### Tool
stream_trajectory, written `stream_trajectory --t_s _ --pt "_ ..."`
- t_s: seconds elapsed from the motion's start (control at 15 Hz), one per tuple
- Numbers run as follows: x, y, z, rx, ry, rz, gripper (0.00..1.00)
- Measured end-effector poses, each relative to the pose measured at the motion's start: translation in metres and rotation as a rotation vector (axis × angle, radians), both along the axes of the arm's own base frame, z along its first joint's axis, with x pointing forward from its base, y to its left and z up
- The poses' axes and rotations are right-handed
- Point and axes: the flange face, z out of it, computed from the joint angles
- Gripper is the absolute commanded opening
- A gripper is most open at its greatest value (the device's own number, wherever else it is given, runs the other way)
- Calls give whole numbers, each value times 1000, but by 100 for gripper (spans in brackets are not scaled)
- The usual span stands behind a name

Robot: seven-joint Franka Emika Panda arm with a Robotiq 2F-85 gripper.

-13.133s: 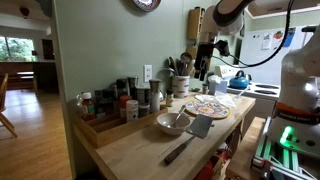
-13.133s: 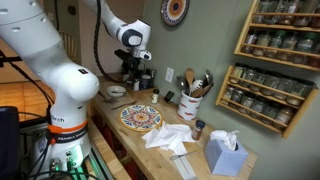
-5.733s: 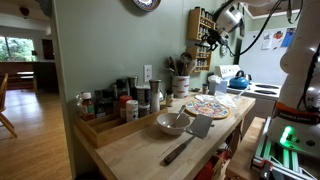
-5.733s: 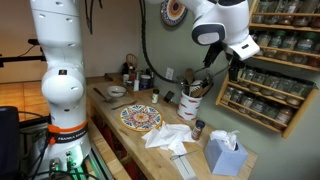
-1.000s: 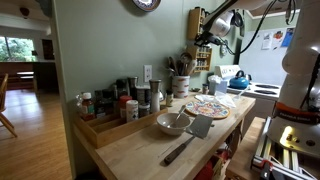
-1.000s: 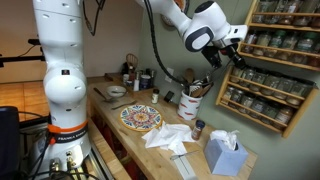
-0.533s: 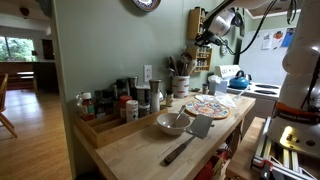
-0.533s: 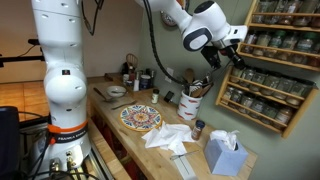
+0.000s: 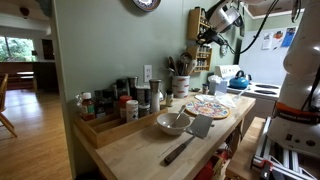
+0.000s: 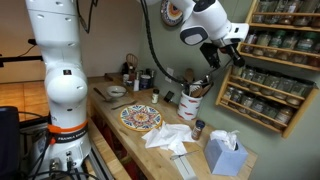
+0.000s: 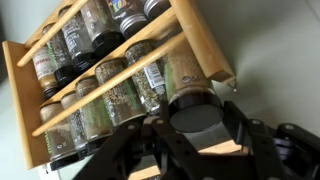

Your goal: Put the salt shaker on the table

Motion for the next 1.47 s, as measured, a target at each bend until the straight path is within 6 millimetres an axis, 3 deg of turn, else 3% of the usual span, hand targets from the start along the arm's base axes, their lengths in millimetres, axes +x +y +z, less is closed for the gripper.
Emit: stream_trajectory --t_s 0.4,1.47 --pt "-21 -14 11 45 -45 21 31" --pt "-43 -35 11 175 -119 30 31"
